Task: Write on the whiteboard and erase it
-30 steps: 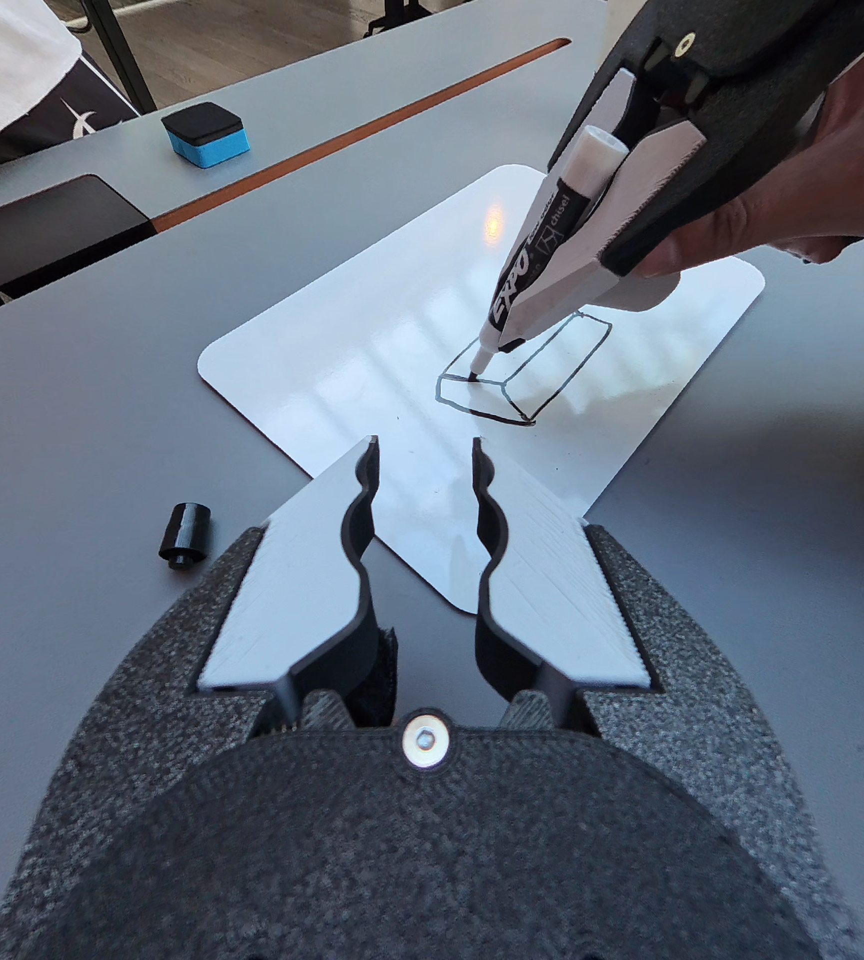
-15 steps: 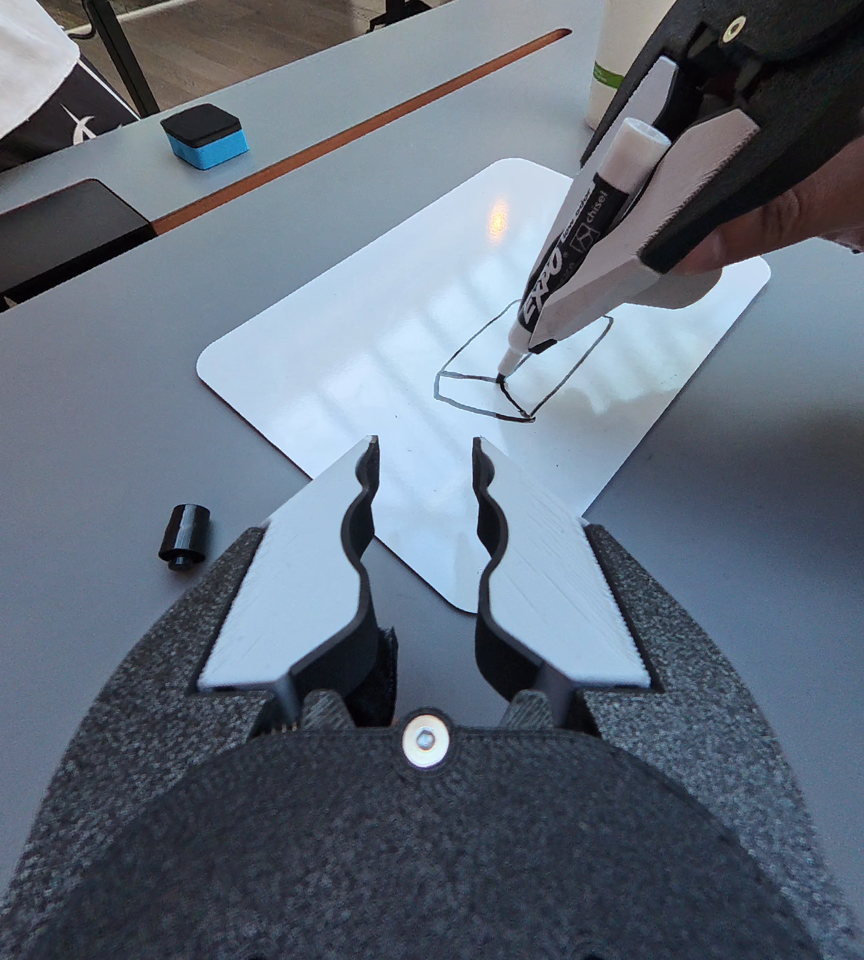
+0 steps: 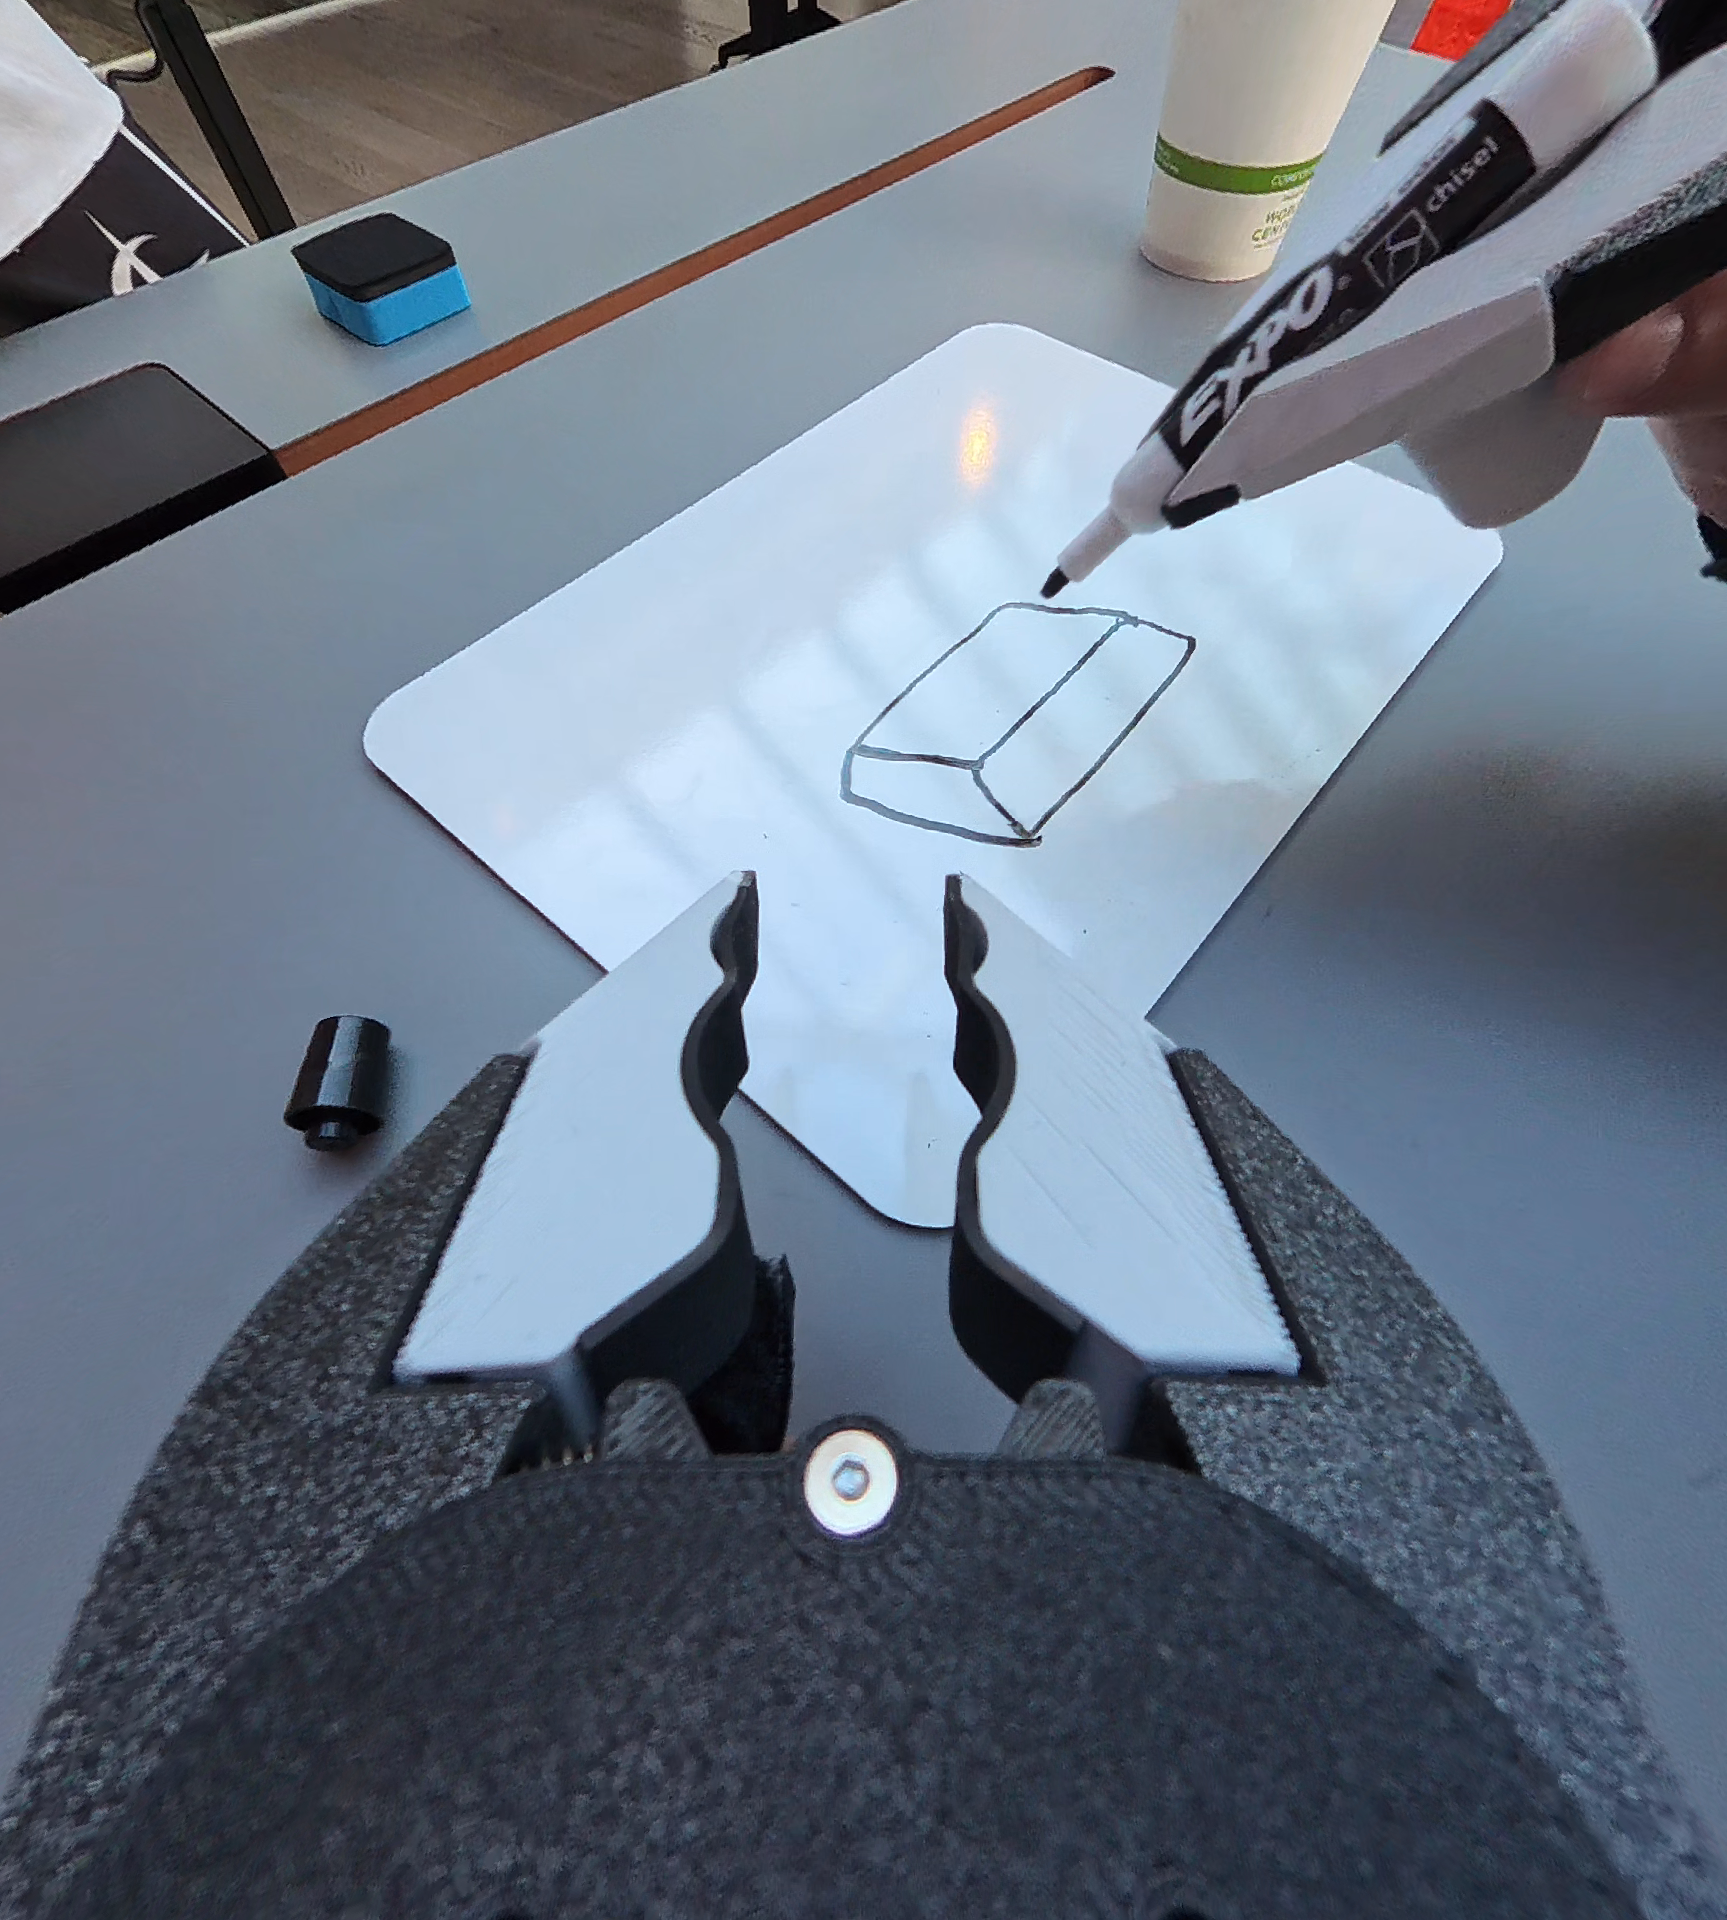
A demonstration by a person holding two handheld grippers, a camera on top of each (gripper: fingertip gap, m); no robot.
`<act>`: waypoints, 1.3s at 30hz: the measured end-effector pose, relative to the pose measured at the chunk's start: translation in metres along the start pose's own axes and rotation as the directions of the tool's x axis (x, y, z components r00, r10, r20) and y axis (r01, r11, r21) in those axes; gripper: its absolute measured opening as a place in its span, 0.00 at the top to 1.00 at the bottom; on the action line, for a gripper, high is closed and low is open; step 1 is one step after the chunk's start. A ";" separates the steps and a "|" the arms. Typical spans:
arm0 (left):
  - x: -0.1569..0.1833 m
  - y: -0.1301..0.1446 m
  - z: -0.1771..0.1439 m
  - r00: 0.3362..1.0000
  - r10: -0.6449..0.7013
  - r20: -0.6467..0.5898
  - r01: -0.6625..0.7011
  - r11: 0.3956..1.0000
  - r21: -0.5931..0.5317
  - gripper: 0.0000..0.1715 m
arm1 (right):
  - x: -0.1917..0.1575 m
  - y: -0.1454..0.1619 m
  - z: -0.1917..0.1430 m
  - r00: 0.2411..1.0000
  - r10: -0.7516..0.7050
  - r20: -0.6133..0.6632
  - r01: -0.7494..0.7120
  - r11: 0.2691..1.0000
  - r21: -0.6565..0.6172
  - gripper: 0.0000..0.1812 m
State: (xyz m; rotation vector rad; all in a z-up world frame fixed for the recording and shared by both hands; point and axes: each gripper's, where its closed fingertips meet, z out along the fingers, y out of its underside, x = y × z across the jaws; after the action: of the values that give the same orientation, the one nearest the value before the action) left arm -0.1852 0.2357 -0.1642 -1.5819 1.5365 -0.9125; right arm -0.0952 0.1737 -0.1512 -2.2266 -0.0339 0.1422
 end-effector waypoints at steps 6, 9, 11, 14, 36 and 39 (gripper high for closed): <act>0.000 0.001 0.000 1.000 0.016 0.006 -0.016 1.000 -0.006 0.79 | 0.009 0.022 -0.023 0.997 0.047 -0.055 -0.042 0.996 0.076 0.90; 0.000 0.001 -0.001 1.000 0.012 0.003 -0.012 1.000 -0.004 0.79 | 0.014 0.029 -0.027 0.996 0.049 -0.071 -0.043 0.995 0.085 0.90; 0.001 -0.002 -0.004 1.000 0.018 0.003 -0.018 1.000 0.004 0.79 | 0.017 0.031 -0.028 0.995 0.043 -0.085 -0.034 0.994 0.108 0.90; 0.003 -0.003 -0.006 0.999 0.041 0.013 -0.041 0.999 0.007 0.79 | 0.020 0.035 -0.028 0.993 0.026 -0.114 -0.010 0.990 0.138 0.90; 0.001 0.002 -0.006 1.000 0.006 -0.016 -0.006 1.000 -0.020 0.79 | 0.037 0.055 -0.026 0.997 0.030 -0.068 -0.032 0.999 -0.032 0.90; -0.003 0.003 -0.006 1.000 0.005 -0.008 -0.005 1.000 -0.026 0.79 | 0.041 0.055 -0.021 0.998 0.027 -0.061 -0.030 0.998 -0.050 0.90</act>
State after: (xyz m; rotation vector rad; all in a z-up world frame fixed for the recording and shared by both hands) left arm -0.1919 0.2381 -0.1640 -1.5938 1.5637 -0.9000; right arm -0.0540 0.1268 -0.1853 -2.2818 0.0282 0.0903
